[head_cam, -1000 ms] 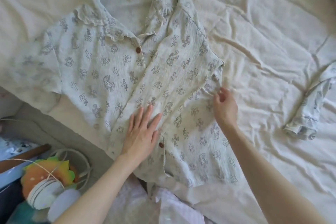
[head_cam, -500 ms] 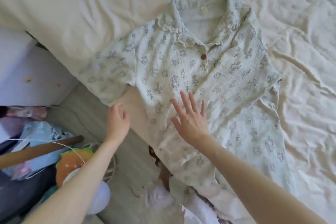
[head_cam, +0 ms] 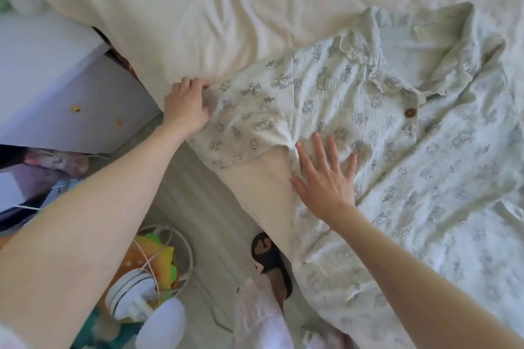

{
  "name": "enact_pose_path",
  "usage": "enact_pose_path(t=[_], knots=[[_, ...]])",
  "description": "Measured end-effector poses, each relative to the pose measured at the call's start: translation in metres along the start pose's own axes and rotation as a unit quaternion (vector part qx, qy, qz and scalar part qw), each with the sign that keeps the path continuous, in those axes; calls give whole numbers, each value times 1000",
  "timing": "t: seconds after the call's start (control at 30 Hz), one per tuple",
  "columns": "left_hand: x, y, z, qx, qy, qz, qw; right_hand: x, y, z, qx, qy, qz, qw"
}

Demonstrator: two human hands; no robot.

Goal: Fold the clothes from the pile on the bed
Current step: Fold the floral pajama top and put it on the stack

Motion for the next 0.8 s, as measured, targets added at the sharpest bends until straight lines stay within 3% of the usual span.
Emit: enact_pose_path(t=[0.17, 0.33, 0.53, 0.6, 0.67, 0.8], knots=[[-11, -13, 45, 58, 57, 111, 990, -2, 6, 0, -1, -7, 21, 1000], [-7, -43, 58, 60, -33, 16, 998, 4, 7, -3, 19, 26, 32, 999], [30, -100, 16, 9, -32, -61, 998, 21, -36, -1, 36, 192, -25, 980], [52, -117, -20, -19, -30, -95, 995, 31, -59, -1, 23, 312, -37, 949], [73, -134, -68, -44, -65, -113, 990, 43, -82, -11, -12, 444, -30, 896], [83, -158, -183, -126, -128, -85, 980, 63, -119, -61, -137, 674, -21, 725]])
Point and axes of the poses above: each hand's wrist, its own y-axis towards the middle knuckle, its own x-axis out of the back of the hand, z = x × y, the point moved 1 cm from there along y, towards the middle knuckle, and after that the axes turned 3 degrees about y, right-handed, at the moved point
